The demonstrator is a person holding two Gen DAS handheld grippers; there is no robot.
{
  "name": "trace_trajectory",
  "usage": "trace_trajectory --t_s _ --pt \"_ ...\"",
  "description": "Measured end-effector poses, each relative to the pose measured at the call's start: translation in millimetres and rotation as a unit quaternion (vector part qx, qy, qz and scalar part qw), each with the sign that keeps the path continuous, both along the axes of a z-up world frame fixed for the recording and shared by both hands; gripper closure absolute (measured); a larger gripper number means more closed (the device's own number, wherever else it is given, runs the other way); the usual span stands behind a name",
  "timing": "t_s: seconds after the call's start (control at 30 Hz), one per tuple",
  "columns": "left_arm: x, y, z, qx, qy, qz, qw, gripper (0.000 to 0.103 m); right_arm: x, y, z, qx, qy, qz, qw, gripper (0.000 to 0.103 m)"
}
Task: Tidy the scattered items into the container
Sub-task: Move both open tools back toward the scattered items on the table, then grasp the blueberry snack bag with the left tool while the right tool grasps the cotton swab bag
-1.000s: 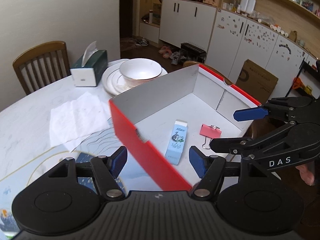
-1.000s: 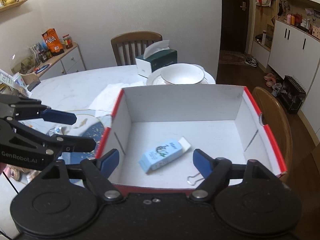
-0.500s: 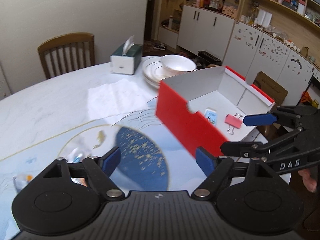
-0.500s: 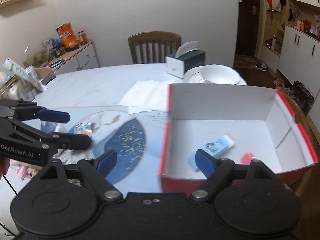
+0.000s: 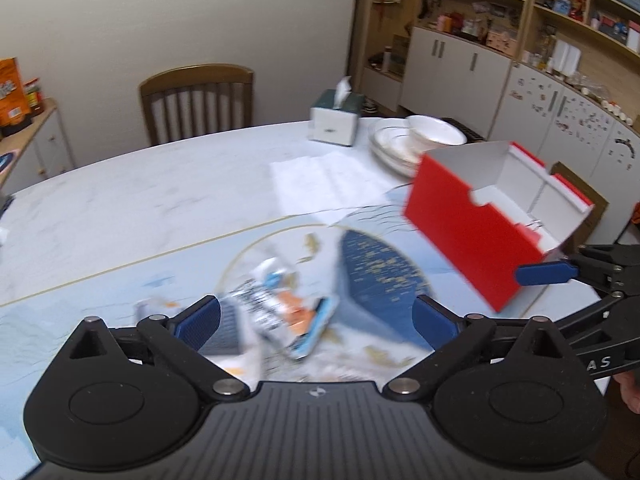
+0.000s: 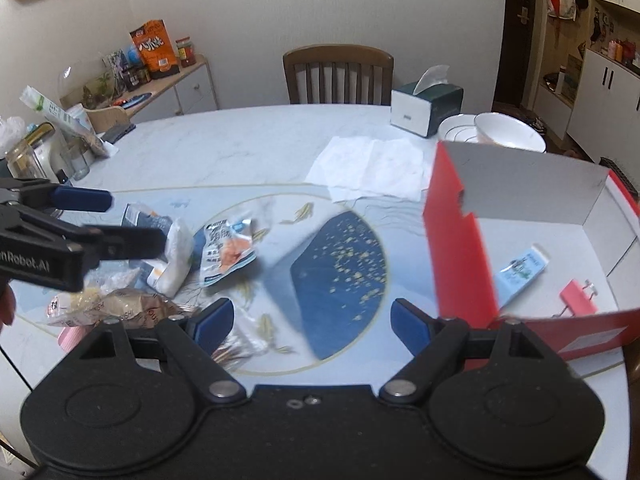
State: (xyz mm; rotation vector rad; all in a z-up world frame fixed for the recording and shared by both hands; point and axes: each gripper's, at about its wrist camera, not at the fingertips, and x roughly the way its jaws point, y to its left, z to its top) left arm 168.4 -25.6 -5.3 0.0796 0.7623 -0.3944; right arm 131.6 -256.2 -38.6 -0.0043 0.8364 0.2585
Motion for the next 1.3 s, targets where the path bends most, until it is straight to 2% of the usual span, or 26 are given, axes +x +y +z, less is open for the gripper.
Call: trace_trajectory --t_s 0.17,0.4,0.53,0.73,0.9,1.1,1.3 --pt "-2.7 38.6 -12.4 0.029 -0.007 0.028 0.9991 0.001 -1.0 24.7 -11.1 -0.003 0.013 -0.014 1.000 0.018" --pt "2.3 96.3 -31.4 0.036 0.038 0.094 0.9942 0.001 3.6 58.2 -27.3 -0.006 0.029 -0.024 0.999 0.018" --pt "2.6 116.4 -40.3 0.040 0.057 0.107 0.9918 0.001 7.1 70.5 -34.1 -0.012 0.034 -0.030 0.999 0.018" --pt "1.3 120.5 -57.3 0.064 0.089 0.110 0.9878 0.001 15.8 80.0 -45.8 -0.022 0.044 -0.046 0.998 0.018" --pt "-6.2 125.6 -67.4 0.059 0.112 0.111 0.9857 0.001 19.5 84.8 -52.4 -0.024 0.051 -0.050 0.997 0.018" --pt "-14.5 123.6 -74.9 0.063 0.122 0.103 0.9851 0.001 21.6 91.7 -64.1 -0.037 0.063 -0.047 0.996 0.019" --pt "-19.6 124.3 -76.1 0.061 0.106 0.098 0.9876 0.001 20.1 92.6 -73.7 -0.037 0.073 -0.049 0.995 0.019"
